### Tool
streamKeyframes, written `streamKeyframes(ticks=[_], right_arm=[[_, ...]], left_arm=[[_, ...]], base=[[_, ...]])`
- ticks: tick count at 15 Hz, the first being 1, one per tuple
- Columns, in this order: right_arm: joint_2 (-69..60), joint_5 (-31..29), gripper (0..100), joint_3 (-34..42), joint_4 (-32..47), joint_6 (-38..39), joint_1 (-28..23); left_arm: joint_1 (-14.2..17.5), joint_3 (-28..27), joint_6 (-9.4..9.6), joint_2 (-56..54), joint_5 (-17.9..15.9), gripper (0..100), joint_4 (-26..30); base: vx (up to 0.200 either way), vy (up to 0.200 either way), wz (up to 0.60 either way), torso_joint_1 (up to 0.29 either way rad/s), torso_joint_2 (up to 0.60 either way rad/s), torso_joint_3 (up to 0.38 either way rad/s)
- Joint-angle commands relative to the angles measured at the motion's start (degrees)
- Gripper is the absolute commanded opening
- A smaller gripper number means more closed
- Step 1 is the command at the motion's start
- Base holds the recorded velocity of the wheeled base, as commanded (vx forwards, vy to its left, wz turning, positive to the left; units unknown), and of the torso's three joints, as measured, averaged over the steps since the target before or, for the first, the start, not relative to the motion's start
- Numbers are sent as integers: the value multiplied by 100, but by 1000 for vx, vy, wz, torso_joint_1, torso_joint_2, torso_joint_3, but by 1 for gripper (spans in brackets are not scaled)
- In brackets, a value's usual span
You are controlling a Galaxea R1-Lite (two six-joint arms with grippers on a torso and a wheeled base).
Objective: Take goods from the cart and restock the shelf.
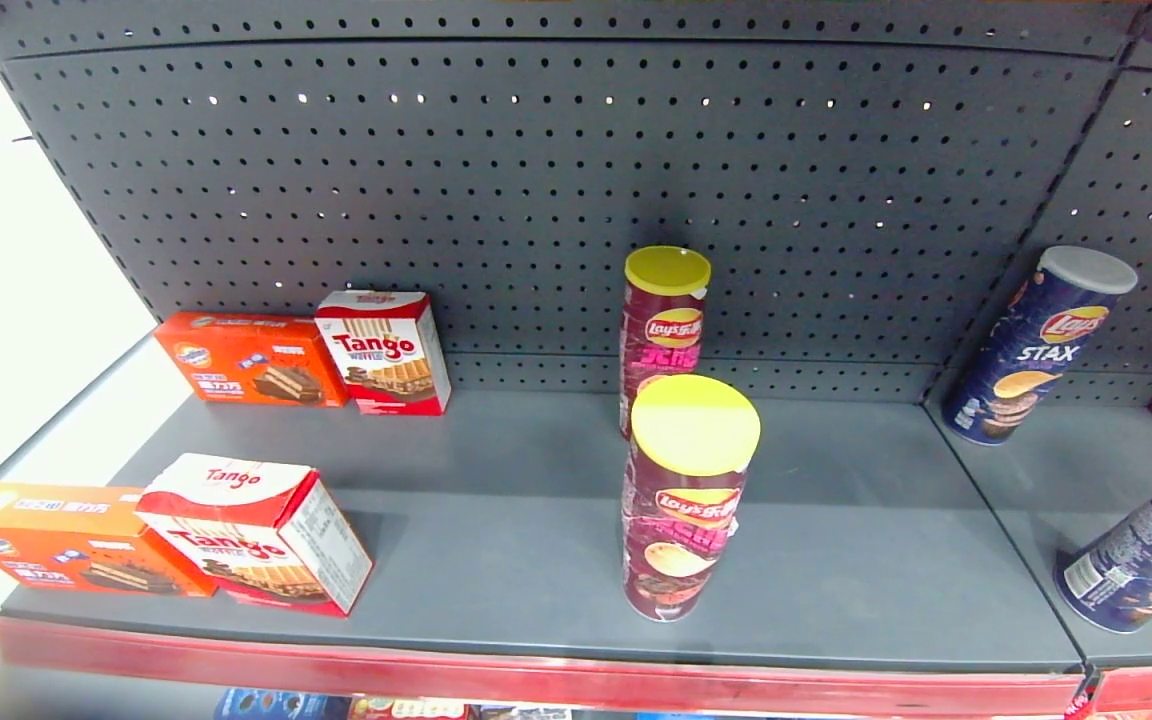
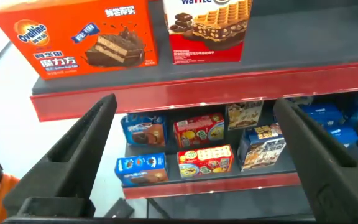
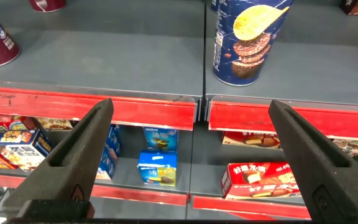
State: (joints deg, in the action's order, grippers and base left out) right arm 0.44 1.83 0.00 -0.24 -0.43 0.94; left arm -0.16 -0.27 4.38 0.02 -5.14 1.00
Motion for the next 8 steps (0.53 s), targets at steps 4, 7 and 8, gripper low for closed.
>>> streamKeyframes(ticks=[4,7,8], right_arm=[[9,11,100,0,-2,-1,3],[9,2,100,0,-2,-1,3],[9,2,100,0,-2,-1,3]], left_arm=[[-2,9,-7,-2,13,100,-3],[-2,9,-7,-2,13,100,-3],[-2,9,-7,-2,13,100,-3]], base=[[0,0,-150,1,2,-1],[0,0,0,0,0,0],[0,0,0,0,0,0]])
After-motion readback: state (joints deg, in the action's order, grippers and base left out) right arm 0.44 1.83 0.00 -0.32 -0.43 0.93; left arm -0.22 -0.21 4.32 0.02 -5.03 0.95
